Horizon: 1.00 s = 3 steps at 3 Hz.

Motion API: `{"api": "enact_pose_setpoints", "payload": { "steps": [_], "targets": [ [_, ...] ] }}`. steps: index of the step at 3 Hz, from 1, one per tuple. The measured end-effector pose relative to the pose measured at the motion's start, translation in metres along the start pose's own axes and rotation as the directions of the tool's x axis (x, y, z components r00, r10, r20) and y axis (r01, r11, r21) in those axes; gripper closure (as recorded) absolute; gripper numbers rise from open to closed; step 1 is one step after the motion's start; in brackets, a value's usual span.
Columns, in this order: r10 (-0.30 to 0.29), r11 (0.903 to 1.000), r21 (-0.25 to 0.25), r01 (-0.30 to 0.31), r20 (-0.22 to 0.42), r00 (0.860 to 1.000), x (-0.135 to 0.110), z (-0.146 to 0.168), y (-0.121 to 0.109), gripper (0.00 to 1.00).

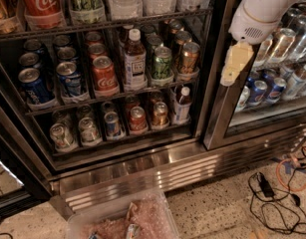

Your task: Pick coke can from middle shelf of fridge

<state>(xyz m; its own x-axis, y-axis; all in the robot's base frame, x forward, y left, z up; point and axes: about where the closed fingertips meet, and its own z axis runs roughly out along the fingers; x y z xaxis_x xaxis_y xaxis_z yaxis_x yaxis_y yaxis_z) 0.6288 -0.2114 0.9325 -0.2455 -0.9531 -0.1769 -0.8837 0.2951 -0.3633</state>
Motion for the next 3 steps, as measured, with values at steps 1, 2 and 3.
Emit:
{"api": "enact_pose_setpoints", "payload": {
  "steps": [1, 2, 3],
  "targets": [
    [0.0, 1.0, 0.0, 0.0, 0.0, 1.0, -0.002, -0.002, 0.006, 0.0],
    [0.0, 1.0, 0.0, 0.0, 0.0, 1.0, -0.002, -0.002, 0.006, 0.0],
    [-0.003, 1.0, 0.006, 0.003, 0.012, 1.0, -0.001, -0.009, 0.016, 0.0]
  ]
}}
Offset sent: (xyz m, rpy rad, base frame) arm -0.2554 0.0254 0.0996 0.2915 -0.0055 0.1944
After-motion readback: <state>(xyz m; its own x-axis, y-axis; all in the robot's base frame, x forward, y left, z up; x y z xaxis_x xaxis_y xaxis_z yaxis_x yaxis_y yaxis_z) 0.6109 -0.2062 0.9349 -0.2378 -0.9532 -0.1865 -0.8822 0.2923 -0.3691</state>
